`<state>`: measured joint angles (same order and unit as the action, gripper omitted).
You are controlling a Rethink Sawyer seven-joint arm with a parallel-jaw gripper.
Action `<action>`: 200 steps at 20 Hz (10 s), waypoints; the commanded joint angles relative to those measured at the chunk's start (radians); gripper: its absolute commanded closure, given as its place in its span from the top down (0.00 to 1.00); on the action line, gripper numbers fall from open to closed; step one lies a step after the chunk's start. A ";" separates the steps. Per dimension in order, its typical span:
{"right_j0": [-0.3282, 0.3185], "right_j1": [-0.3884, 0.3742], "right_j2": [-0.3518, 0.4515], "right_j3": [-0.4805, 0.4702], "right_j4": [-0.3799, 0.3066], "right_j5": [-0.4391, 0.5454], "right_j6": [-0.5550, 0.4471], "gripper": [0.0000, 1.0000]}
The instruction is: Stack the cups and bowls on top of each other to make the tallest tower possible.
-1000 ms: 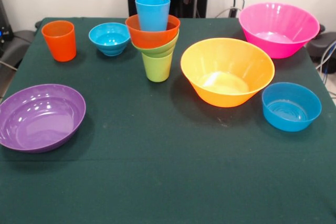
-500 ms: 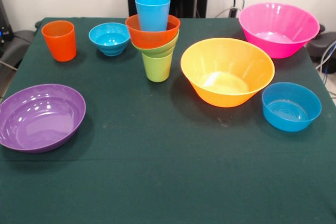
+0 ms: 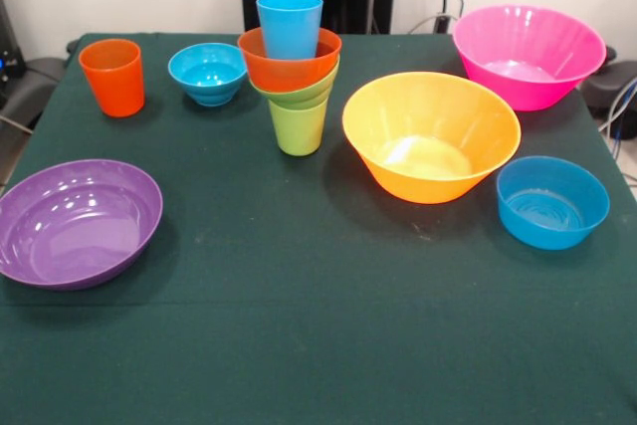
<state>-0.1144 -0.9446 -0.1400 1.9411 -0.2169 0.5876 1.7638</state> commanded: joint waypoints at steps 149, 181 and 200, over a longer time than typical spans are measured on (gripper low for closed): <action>-0.639 0.280 0.727 -0.438 -0.523 0.512 -0.833 1.00; -0.704 0.165 0.743 -0.203 -0.422 0.287 -0.487 1.00; -0.671 0.266 0.693 -0.282 -0.515 0.400 -0.614 1.00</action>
<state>-0.8236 -0.7374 0.5891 1.6876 -0.6263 0.9072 1.2796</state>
